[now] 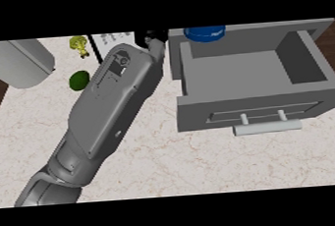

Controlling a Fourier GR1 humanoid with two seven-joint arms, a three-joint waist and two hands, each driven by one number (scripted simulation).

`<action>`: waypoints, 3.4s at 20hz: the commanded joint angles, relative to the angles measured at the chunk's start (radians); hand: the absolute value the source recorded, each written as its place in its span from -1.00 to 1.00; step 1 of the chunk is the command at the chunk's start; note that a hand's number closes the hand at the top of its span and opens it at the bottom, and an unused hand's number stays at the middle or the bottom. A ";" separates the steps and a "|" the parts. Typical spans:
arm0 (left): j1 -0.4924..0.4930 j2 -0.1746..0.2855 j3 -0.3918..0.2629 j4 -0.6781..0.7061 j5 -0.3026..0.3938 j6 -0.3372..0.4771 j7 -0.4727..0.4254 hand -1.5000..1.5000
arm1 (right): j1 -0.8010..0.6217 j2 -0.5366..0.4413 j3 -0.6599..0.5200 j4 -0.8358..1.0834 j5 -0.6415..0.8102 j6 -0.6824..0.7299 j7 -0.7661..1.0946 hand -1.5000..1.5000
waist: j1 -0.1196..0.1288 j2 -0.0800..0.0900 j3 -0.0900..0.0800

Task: Pick up the can, place it into the drawer and close the drawer

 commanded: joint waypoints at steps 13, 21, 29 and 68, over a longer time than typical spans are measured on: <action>-0.196 0.000 -0.175 0.305 0.271 0.079 -0.148 1.00 | -0.024 0.008 0.017 -0.021 0.013 -0.011 0.014 -1.00 | -0.028 0.007 0.001; -0.272 0.000 -0.268 0.398 0.382 0.108 -0.120 1.00 | -0.062 -0.010 0.014 -0.007 0.024 -0.015 0.040 -1.00 | -0.035 0.008 0.001; -0.233 0.000 -0.387 0.401 0.455 0.158 -0.174 -1.00 | -0.075 -0.030 0.024 -0.057 -0.010 -0.059 0.117 -1.00 | -0.037 0.008 0.000; -0.287 0.000 -0.422 0.437 0.670 0.207 -0.351 -1.00 | -0.379 -0.071 0.407 -0.058 0.967 -0.002 -0.241 -1.00 | 0.027 0.011 0.000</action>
